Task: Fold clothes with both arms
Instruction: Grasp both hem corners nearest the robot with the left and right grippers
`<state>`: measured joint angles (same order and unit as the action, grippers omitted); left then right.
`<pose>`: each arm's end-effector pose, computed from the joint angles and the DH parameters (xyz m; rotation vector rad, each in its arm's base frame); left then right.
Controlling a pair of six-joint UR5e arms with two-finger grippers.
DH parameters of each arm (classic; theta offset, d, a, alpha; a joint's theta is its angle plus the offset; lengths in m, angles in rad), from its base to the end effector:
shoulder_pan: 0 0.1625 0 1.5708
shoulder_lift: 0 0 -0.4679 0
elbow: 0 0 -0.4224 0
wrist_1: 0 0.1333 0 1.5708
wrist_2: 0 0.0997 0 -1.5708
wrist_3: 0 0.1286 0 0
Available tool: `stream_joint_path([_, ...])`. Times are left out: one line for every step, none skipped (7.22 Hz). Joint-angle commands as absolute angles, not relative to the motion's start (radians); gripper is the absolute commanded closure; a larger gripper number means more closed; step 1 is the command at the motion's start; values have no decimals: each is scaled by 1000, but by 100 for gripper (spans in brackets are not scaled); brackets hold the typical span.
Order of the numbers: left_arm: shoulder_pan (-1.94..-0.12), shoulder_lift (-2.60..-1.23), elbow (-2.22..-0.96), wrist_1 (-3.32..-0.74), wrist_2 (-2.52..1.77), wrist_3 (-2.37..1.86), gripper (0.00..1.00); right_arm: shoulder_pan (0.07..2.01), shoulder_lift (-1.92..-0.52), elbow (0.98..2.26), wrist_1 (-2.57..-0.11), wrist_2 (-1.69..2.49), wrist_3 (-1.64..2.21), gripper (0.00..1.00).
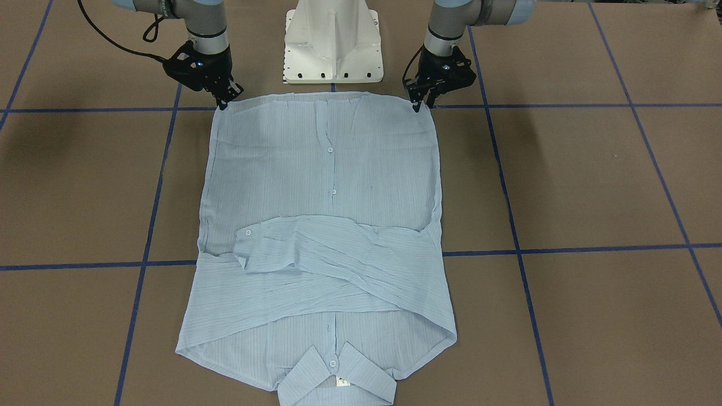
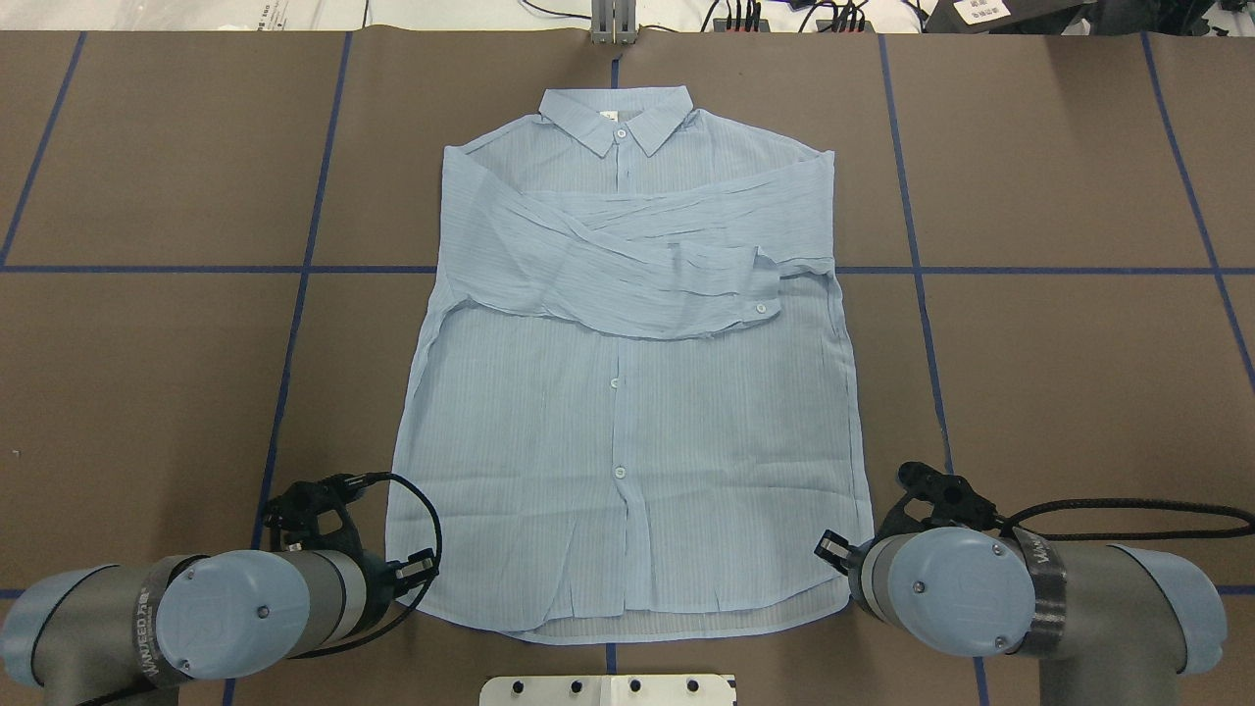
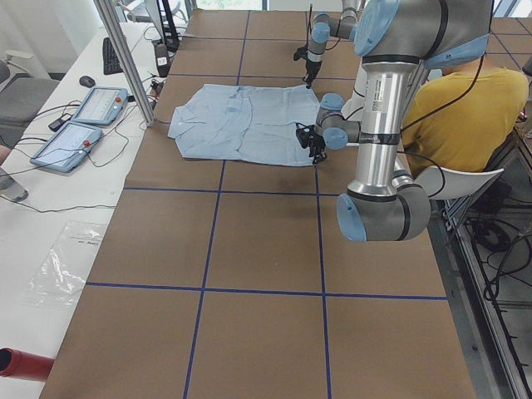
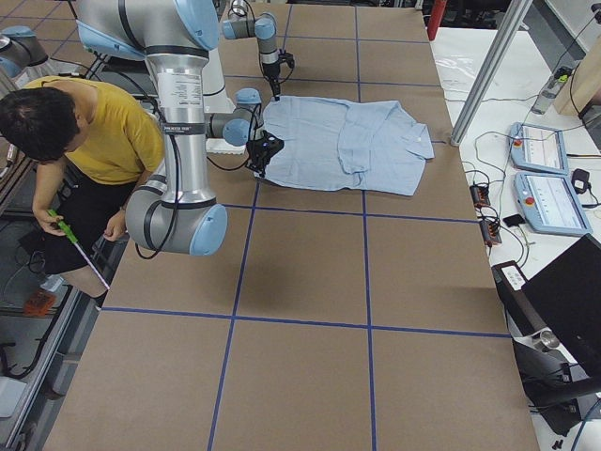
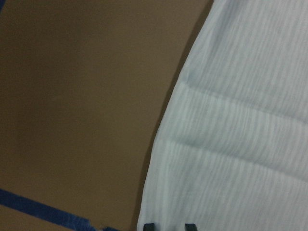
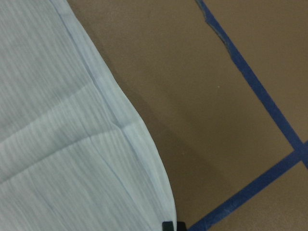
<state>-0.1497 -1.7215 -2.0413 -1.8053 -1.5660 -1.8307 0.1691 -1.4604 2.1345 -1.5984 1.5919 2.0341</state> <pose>0.5498 -0.2184 0.3883 -0.0429 0.8604 -0.3862 -0.5089 -0.2194 0.4065 -0.1167 -0.6467 0.6031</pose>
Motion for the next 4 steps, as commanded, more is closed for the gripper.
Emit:
stream_joint_path([-135, -1720, -2042, -1804, -1566, -1850, 61, 167, -1459, 2128, -1598, 1591, 2034, 100])
stream_joint_path([-132, -1720, -2042, -1799, -1566, -1859, 83, 166, -1459, 2128, -1598, 1592, 2034, 100])
stream_joint_path([-133, -1718, -2045, -1798, -1568, -1859, 100, 166, -1460, 2128, -1598, 1591, 2034, 100])
stream_joint_path([-133, -1718, -2046, -1795, -1569, -1859, 100, 163, -1459, 2126, -1598, 1591, 2034, 100])
